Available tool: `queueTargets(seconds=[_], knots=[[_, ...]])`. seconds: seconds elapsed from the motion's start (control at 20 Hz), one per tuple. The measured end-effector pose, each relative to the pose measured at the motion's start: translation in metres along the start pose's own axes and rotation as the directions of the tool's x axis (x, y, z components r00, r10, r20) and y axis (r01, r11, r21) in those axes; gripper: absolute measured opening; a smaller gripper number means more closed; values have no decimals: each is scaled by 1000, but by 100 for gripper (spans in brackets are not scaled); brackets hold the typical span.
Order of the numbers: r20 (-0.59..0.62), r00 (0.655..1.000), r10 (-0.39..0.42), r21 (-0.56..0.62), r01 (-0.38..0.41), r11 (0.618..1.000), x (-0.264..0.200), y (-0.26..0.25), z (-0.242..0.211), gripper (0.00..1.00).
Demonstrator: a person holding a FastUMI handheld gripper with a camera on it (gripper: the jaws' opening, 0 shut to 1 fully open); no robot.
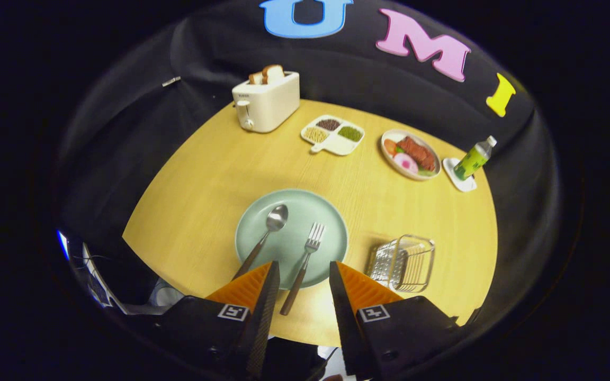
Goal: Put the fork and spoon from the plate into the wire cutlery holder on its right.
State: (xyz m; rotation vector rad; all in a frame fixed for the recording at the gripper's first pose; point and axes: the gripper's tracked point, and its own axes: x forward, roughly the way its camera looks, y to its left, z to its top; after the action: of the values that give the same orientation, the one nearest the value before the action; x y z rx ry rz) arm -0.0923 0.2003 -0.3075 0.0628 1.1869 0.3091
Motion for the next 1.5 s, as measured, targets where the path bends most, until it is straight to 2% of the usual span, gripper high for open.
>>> queueTargets(seconds=[0.2, 0.6, 0.75, 0.85, 0.9, 0.95, 1.0, 1.1, 1.3, 1.5], knots=[[-120, 992, -23, 26, 26, 999, 37, -2, -28, 61], [-247, 966, -72, 40, 85, 996, 85, -5, -51, 62], [-271, 958, -90, 89, 118, 989, 97, -8, -54, 34], [-312, 947, -74, 147, 125, 981, 97, -5, -62, 34], [-311, 948, -69, 178, 130, 976, 108, -8, -60, 27], [-298, 953, -58, 211, 125, 969, 107, -8, -55, 16], [-282, 959, -42, 235, 112, 966, 106, -8, -52, 13], [-239, 971, -14, 259, 78, 963, 101, -8, -44, 10], [-129, 991, 34, 279, 3, 960, 68, -15, -19, 10], [-76, 996, 52, 191, -37, 981, 12, -55, 0, 10]])
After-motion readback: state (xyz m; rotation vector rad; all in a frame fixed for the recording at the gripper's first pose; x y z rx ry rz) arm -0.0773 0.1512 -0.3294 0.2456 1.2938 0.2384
